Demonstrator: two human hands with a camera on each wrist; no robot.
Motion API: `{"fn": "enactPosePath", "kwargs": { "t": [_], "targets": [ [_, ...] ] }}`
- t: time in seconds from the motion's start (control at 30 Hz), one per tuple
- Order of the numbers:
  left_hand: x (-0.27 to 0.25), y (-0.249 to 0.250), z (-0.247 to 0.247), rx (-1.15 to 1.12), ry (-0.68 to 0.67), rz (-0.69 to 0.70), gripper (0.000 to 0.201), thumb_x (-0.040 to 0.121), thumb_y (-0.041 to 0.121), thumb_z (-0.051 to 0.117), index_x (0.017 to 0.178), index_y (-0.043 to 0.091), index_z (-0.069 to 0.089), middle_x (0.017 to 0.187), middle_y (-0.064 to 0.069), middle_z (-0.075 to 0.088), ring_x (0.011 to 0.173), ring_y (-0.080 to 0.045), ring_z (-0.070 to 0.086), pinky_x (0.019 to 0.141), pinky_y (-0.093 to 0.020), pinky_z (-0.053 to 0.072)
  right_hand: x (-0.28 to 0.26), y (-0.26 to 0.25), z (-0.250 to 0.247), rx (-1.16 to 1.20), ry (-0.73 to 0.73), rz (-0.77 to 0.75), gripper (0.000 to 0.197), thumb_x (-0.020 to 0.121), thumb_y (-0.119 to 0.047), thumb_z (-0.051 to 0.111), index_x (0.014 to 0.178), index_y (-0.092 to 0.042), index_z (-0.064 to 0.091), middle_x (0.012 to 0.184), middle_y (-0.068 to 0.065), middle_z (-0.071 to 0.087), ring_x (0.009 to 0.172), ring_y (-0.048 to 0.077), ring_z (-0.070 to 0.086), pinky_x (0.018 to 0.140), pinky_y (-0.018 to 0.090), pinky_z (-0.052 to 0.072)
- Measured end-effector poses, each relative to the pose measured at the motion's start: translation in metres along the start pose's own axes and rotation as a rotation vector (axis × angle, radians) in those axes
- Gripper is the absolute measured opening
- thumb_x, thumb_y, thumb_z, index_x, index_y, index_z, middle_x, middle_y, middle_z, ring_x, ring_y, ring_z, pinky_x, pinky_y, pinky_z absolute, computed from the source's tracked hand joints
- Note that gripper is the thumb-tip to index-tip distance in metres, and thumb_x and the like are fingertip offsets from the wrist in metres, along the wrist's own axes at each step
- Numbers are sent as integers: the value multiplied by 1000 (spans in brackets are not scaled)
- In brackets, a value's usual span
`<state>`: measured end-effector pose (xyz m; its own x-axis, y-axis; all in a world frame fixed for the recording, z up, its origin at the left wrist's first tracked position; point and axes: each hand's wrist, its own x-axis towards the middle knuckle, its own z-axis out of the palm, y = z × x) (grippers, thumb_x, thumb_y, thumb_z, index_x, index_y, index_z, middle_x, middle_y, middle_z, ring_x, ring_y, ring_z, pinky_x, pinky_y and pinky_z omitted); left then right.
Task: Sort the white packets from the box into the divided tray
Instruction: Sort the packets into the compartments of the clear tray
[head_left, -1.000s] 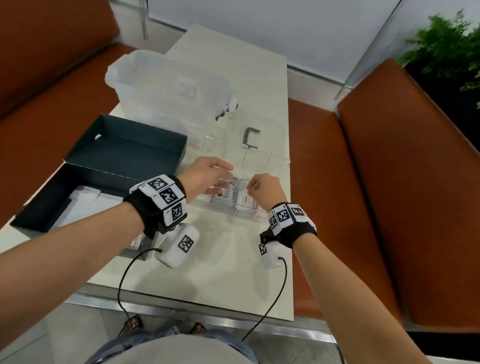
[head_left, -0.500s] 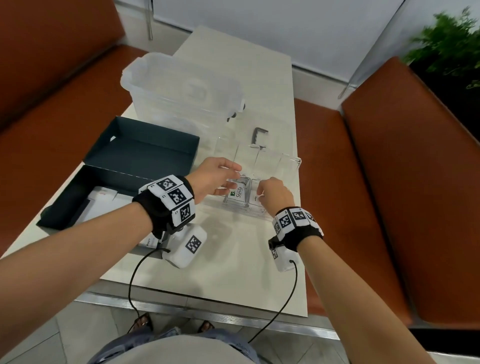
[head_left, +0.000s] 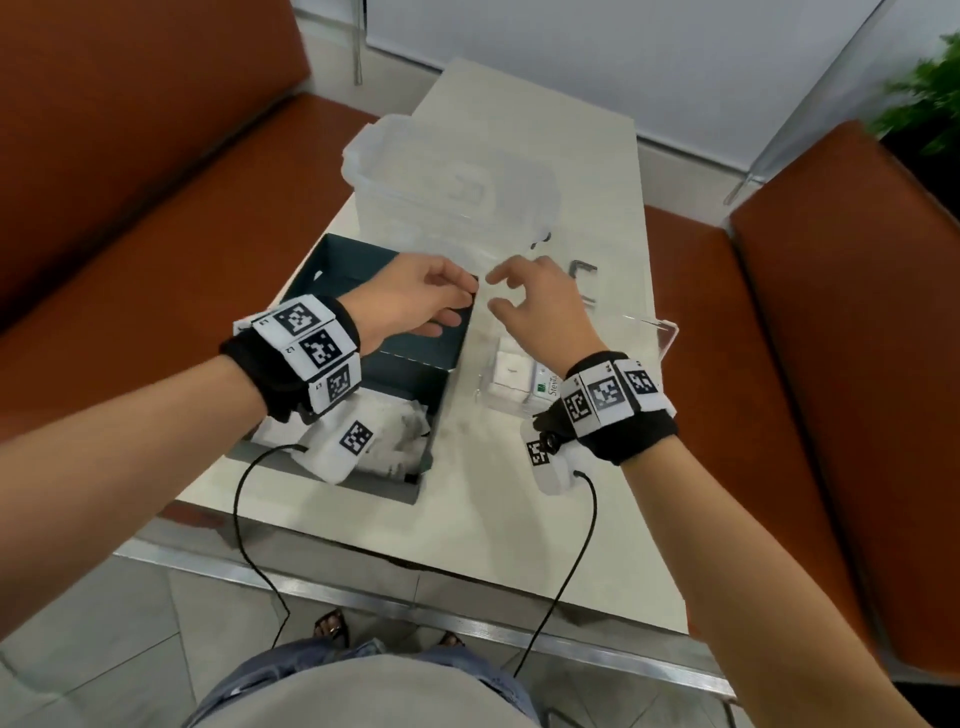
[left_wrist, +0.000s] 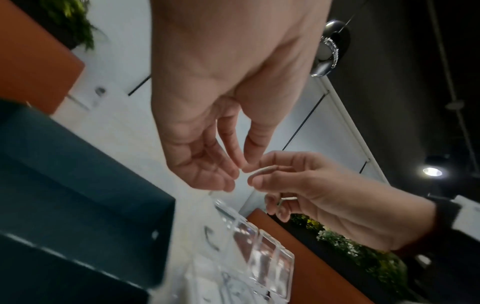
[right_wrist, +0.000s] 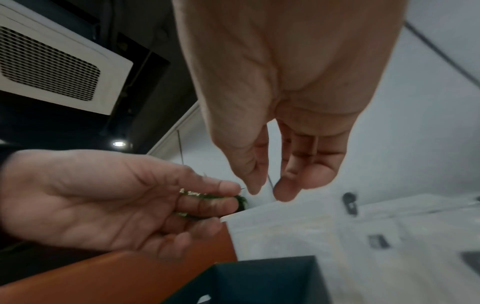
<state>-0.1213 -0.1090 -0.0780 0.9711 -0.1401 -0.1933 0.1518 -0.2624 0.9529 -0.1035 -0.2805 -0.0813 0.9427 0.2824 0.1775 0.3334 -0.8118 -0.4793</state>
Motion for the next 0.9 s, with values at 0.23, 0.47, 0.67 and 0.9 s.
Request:
{"fn": "enactPosePath", "kwargs": {
  "t": [0.23,0.47,0.67,0.9],
  "targets": [
    [-25,-56,-90,324,172,-22,21,91,16,64,111,17,63,108,-2,65,95,-18,61,79,-29,49,5,-74,77,-137,-549,-203,30,89,-15,63,118,-10,61,107,9,65,98,22,59,74,17,35],
    [-45,-118,-118,647,97,-261,58,91,22,63,141,11,36,135,-17,47,113,-31,52,86,-35,44,4,-88,125,-447,-879,-192,59,82,-15,72,135,-16,47,125,11,57,112,27,54,82,27,40],
    [-47,-134,-117,673,46,-293,37,105,21,30,135,3,43,130,-21,53,108,-35,54,79,-34,41,9,-93,138,-568,-922,-200,76,77,-9,74,143,-11,36,134,13,51,120,30,51,97,43,48],
    [-48,-138,-116,693,26,-311,34,105,18,30,132,4,44,124,-23,55,97,-33,53,77,-36,40,21,-119,159,-628,-967,-339,99,78,-8,72,154,-18,10,154,9,30,128,28,46,101,38,45]
  ]
}}
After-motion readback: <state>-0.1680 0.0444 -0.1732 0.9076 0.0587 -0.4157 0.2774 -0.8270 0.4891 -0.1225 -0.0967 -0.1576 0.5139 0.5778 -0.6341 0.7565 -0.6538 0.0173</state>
